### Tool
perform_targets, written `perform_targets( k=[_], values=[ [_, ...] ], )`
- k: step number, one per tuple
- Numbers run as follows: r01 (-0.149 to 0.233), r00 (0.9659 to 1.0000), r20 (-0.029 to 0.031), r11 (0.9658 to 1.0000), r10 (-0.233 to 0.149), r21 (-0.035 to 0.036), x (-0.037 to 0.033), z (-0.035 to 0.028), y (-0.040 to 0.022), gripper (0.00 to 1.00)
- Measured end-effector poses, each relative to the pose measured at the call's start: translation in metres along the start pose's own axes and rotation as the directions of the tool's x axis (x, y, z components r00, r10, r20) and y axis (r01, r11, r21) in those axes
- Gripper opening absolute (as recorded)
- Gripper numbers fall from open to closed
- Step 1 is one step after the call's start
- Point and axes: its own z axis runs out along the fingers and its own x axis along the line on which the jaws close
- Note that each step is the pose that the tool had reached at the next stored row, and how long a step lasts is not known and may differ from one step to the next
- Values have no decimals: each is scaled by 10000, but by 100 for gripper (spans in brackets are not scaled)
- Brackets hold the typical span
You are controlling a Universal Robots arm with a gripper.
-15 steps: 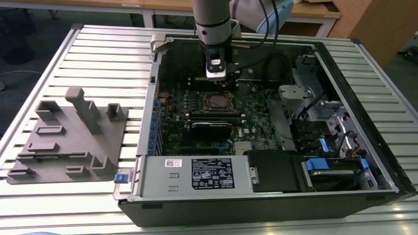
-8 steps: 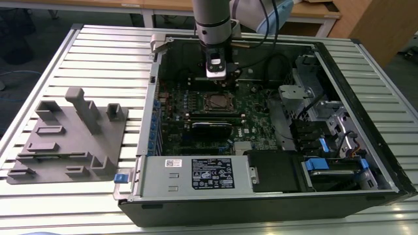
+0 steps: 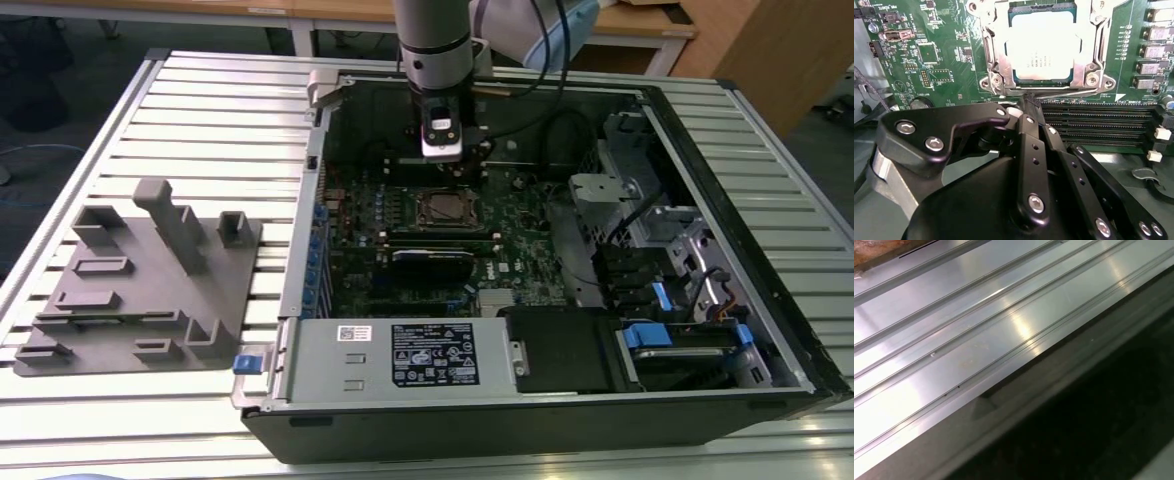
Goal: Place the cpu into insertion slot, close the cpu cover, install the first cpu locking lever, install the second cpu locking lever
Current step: 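Install the first cpu locking lever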
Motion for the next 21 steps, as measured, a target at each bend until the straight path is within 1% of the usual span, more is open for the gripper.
perform_targets(
  k=[4,12,17,18,19,21],
  values=[
    [-2,10000,2,10000,2,-3,0,-1,5,11],
    [0,10000,3,10000,0,2,-7,-32,10,11],
    [-1,10000,0,10000,1,-1,-7,-34,9,11],
    [-5,10000,-17,10000,5,-21,-8,-35,8,11],
    [-15,10000,-41,10000,14,-55,-8,-35,8,11],
    [-21,10000,-50,10000,21,-72,-7,-34,9,11]
  ],
)
